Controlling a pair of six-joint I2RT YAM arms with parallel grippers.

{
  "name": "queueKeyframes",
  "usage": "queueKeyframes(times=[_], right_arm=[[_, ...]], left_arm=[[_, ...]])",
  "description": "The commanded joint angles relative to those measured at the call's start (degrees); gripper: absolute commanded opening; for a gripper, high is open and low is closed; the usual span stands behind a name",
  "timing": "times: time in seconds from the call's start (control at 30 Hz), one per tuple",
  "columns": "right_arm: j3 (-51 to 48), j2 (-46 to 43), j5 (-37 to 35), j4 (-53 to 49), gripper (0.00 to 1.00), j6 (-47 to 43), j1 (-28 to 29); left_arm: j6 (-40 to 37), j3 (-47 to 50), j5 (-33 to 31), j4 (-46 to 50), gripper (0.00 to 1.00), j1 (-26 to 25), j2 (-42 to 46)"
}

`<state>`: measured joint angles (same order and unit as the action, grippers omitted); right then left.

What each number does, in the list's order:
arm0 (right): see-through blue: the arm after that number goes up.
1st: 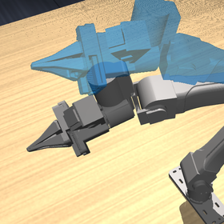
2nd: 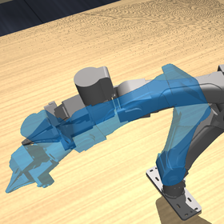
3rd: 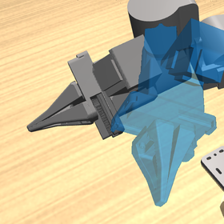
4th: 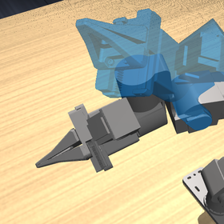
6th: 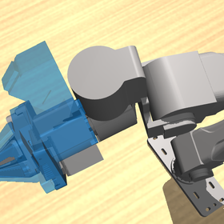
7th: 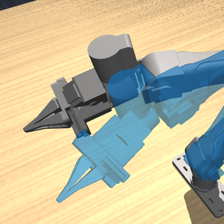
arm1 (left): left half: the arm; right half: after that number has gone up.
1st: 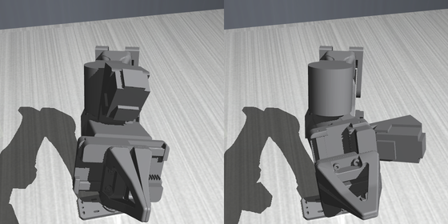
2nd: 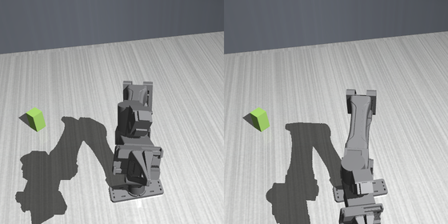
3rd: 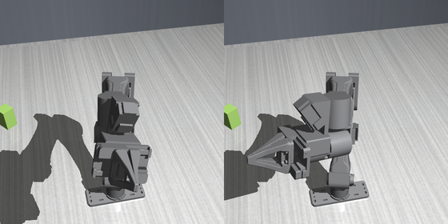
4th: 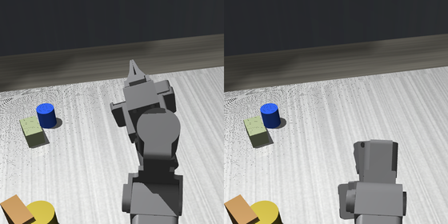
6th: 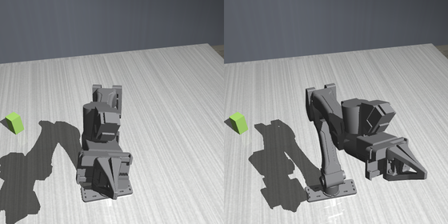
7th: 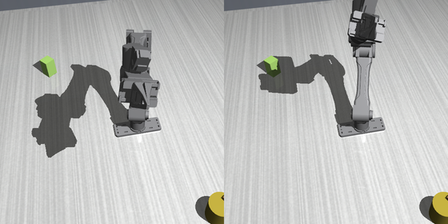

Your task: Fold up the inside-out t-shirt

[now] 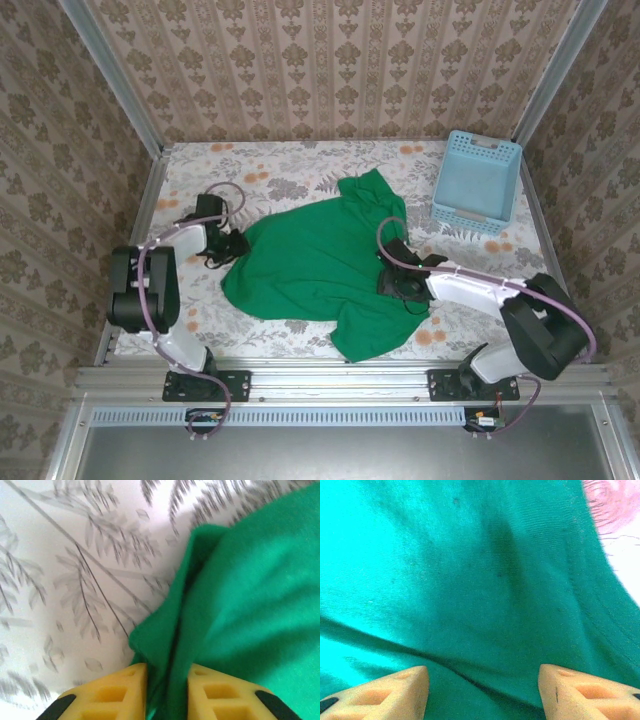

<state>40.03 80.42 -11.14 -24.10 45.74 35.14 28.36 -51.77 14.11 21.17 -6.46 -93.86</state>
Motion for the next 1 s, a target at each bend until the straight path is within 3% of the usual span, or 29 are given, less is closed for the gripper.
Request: queueKeyframes(times=[0.0, 0.13, 0.33, 0.57, 0.97], right_arm=[[5.2, -4.7, -4.4, -4.6, 0.63, -2.9, -0.3], [16.8, 0.9, -3.6, -5.1, 0.63, -9.9, -4.7], [37.9, 18.4, -0.5, -8.2, 0.58, -18.3, -10.9], [57.2, 35.0, 0.3, -12.6, 0.55, -23.0, -15.0], [68.4, 48.5, 0.6, -15.7, 0.57, -26.0, -16.2]], left_arm=[[0.5, 2.4, -0.1, -1.2, 0.24, -1.9, 7.6], [1.4, 4.2, -3.5, -1.6, 0.35, 1.4, 12.7], [1.8, -0.2, 0.1, 0.1, 0.42, 7.4, 8.0], [1.2, -4.7, 1.7, 0.2, 0.46, 6.6, 1.1], [-1.1, -11.0, 1.7, 1.3, 0.45, 2.0, -9.7]])
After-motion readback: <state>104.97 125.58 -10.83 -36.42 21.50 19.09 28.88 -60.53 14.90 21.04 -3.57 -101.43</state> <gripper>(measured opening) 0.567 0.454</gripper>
